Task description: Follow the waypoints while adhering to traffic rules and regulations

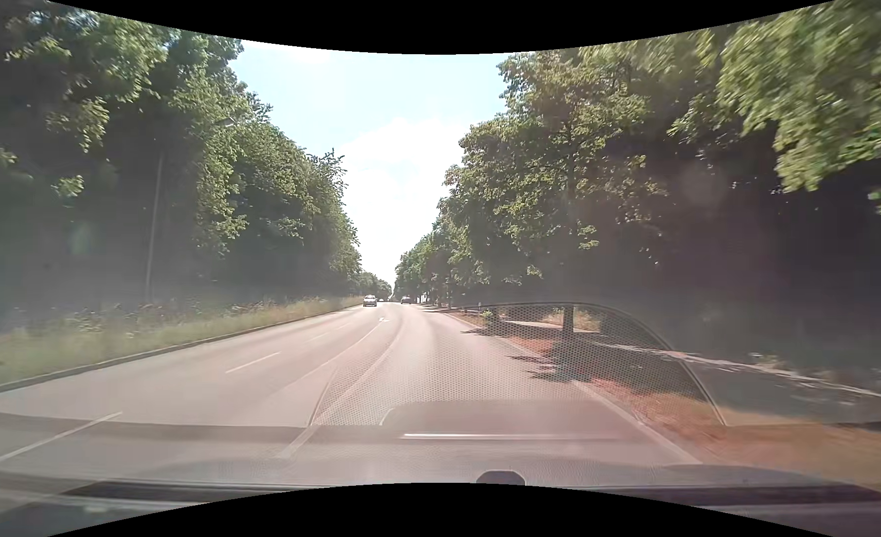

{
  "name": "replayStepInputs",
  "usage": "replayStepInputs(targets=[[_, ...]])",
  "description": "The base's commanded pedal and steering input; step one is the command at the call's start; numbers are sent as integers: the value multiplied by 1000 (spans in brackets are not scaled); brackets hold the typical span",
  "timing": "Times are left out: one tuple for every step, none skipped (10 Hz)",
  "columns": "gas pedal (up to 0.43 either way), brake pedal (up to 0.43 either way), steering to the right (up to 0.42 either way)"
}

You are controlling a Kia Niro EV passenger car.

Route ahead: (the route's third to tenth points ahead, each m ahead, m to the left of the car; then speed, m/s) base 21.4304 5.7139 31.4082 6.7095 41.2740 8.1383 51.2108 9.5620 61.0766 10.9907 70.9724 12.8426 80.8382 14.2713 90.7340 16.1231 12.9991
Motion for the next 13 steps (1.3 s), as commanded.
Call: replayStepInputs(targets=[[228,0,-27],[220,0,-27],[209,0,-27],[197,0,-27],[197,0,-26],[197,0,-25],[189,0,-22],[189,0,-21],[189,0,-20],[189,0,-20],[189,0,-20],[189,0,-20],[189,0,-19]])
